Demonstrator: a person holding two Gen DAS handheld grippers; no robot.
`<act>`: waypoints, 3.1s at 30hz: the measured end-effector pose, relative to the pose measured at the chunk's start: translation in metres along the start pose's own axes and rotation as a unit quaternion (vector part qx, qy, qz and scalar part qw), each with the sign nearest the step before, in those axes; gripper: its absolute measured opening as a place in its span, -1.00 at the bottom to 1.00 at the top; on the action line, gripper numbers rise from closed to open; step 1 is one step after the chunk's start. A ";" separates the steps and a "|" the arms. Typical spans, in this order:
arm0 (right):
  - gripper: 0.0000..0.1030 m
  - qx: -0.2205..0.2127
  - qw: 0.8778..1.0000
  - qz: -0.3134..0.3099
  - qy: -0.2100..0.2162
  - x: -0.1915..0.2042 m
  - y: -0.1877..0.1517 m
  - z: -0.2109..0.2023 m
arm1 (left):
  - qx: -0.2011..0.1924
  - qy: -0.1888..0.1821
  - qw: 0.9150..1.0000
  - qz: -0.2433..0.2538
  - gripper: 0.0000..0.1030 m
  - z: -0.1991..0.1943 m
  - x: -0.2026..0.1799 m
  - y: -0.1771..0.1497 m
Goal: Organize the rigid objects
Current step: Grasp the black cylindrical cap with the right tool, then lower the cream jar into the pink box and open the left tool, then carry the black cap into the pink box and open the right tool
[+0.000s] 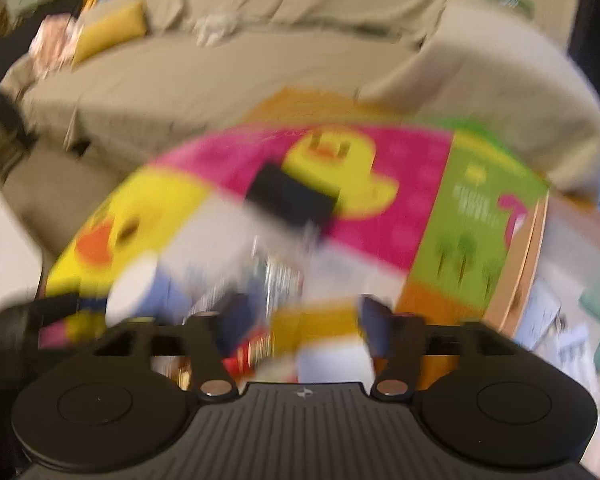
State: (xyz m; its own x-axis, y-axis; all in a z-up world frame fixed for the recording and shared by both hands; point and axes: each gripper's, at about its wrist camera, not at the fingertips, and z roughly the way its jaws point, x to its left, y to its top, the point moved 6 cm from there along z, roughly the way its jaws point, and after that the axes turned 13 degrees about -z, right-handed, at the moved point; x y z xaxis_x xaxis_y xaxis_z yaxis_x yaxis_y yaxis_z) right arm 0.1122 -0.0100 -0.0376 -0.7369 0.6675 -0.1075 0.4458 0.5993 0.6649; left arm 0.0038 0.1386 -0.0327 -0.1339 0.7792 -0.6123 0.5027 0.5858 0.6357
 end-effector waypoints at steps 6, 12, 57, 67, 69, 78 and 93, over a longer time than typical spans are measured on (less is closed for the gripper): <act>0.66 -0.042 0.999 -0.017 0.005 0.010 0.055 0.048 | -0.004 0.000 1.000 0.001 0.15 0.000 0.001 0.000; 0.26 0.005 0.993 -0.107 -0.041 0.023 0.057 0.100 | -0.005 -0.002 1.000 -0.005 0.15 -0.001 0.003 0.000; 0.01 -0.040 0.988 0.062 -0.133 -0.043 -0.221 -0.110 | 0.223 -0.068 0.956 0.181 0.15 -0.004 -0.150 -0.101; -0.14 -0.103 0.983 0.111 -0.101 -0.054 -0.210 -0.154 | 0.148 -0.112 0.954 0.237 0.16 0.043 -0.233 -0.047; -0.16 -0.115 0.981 0.110 -0.110 -0.054 -0.210 -0.160 | 0.145 -0.104 0.956 0.232 0.15 0.072 -0.250 -0.038; -0.35 -0.120 0.980 0.119 -0.107 -0.061 -0.228 -0.156 | 0.188 -0.011 0.953 0.237 0.18 0.171 -0.258 -0.054; 0.08 -0.114 0.978 0.085 -0.155 -0.066 -0.221 -0.123 | 0.123 -0.064 0.973 0.183 0.07 0.100 -0.240 -0.029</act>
State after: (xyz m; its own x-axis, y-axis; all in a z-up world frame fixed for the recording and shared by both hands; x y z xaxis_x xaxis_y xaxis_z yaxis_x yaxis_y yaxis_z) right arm 0.0001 -0.2404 -0.0866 -0.4567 0.8720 -0.1761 0.3984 0.3775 0.8359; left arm 0.1061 -0.0879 0.0487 0.1916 0.8826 -0.4293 0.6883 0.1910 0.6998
